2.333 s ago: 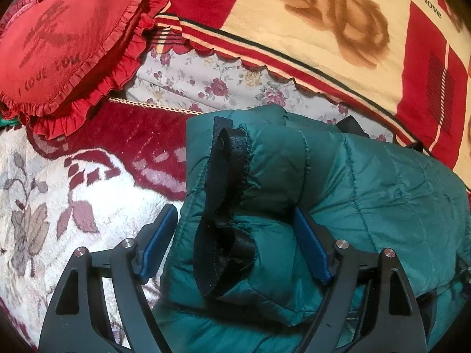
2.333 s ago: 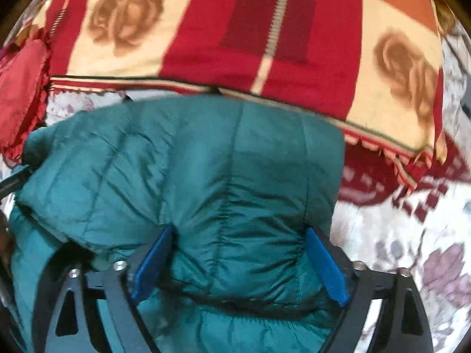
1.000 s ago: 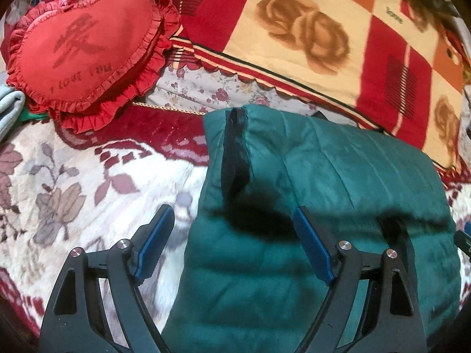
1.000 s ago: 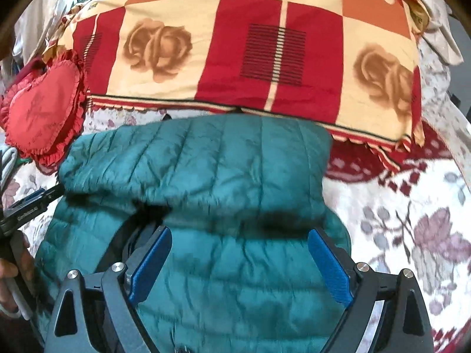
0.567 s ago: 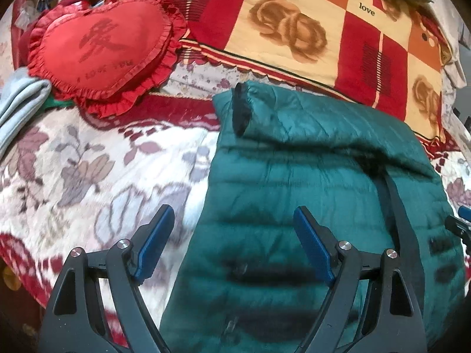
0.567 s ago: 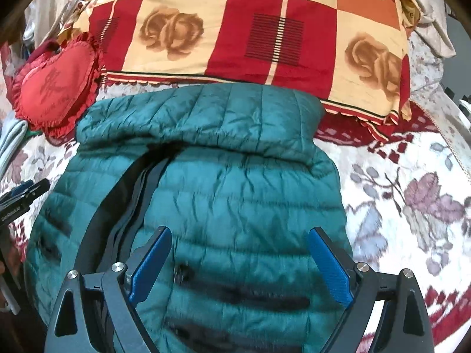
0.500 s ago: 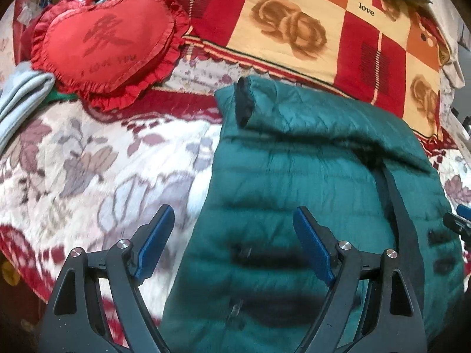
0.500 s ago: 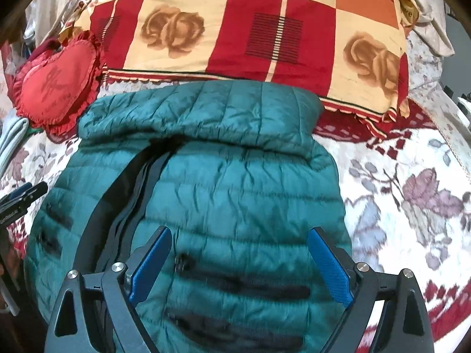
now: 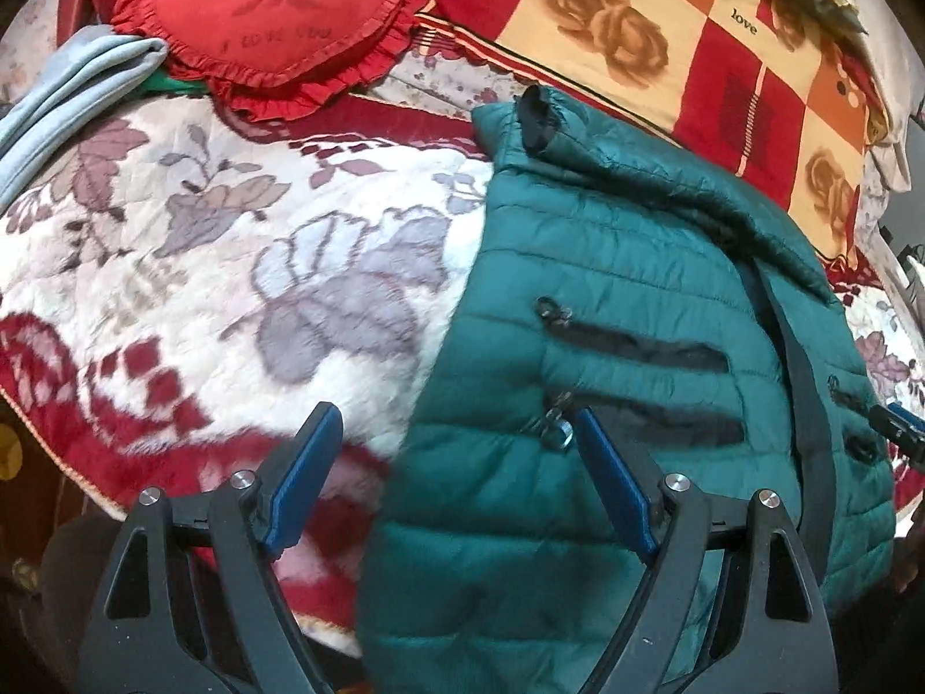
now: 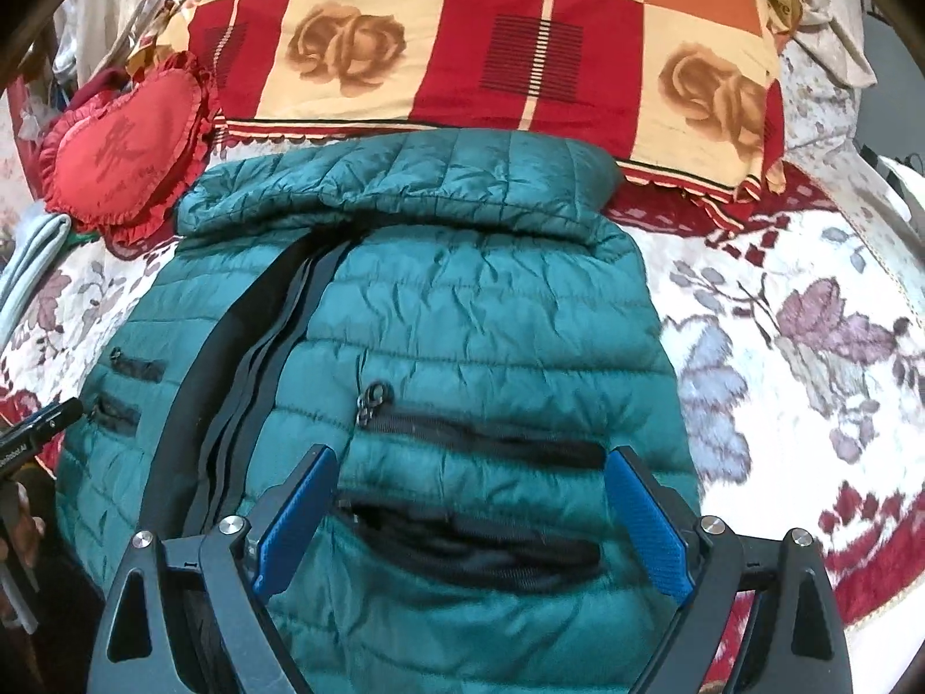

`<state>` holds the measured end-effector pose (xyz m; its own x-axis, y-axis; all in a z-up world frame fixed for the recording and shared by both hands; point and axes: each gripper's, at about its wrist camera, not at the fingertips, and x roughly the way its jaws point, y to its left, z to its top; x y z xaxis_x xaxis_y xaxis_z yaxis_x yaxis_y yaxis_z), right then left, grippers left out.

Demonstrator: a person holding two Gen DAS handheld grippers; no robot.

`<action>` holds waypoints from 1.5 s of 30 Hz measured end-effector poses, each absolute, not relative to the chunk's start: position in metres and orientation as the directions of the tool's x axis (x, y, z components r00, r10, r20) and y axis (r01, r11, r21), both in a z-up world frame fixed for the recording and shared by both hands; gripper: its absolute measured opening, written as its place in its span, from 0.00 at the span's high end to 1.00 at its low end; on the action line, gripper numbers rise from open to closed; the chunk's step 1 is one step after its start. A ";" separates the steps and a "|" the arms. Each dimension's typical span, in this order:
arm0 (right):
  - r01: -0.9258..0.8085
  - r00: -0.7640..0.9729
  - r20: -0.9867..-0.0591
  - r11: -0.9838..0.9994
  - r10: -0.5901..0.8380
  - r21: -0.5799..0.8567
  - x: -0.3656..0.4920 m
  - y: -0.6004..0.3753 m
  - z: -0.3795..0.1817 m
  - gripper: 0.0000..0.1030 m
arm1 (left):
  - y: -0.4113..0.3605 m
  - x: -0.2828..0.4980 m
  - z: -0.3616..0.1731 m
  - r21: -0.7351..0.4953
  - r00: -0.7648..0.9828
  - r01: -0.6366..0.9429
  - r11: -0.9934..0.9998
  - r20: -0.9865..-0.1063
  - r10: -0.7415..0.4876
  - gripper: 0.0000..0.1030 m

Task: Fold large clothes

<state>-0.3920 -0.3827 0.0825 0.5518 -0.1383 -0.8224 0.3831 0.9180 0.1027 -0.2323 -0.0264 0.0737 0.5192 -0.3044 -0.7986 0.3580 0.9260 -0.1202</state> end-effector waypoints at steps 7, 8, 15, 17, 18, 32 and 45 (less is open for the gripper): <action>0.403 0.511 -0.855 0.903 -0.086 0.150 -0.436 -0.396 0.077 0.11 | -0.003 -0.241 0.066 -0.201 0.443 0.364 0.909 -0.821 -0.359 0.19; 0.415 0.497 -0.865 0.894 -0.068 0.168 -0.443 -0.401 0.073 0.11 | -0.002 -0.242 0.064 -0.211 0.428 0.367 0.906 -0.826 -0.366 0.19; 0.487 0.447 -0.894 0.845 -0.026 0.219 -0.483 -0.420 0.055 0.11 | 0.004 -0.246 0.051 -0.282 0.329 0.375 0.883 -0.850 -0.411 0.19; 0.487 0.451 -0.892 0.832 0.019 0.264 -0.490 -0.423 0.050 0.11 | 0.005 -0.247 0.049 -0.291 0.319 0.371 0.882 -0.852 -0.416 0.19; 0.482 0.454 -0.890 0.829 0.042 0.285 -0.491 -0.423 0.048 0.11 | 0.007 -0.247 0.049 -0.290 0.319 0.366 0.884 -0.854 -0.412 0.19; 0.410 0.461 -0.876 0.843 0.139 0.350 -0.484 -0.405 0.036 0.10 | 0.009 -0.248 0.039 -0.310 0.296 0.377 0.873 -0.853 -0.430 0.18; 0.390 0.523 -0.835 0.824 0.171 0.412 -0.491 -0.405 0.045 0.50 | -0.009 -0.255 0.033 -0.332 0.236 0.421 0.844 -0.859 -0.455 0.17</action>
<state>-0.4910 -0.4052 0.0454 0.5228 0.1707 -0.8352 0.3896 0.8236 0.4122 -0.2551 -0.0086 0.0332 0.2357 -0.4551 -0.8587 0.4208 0.8442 -0.3320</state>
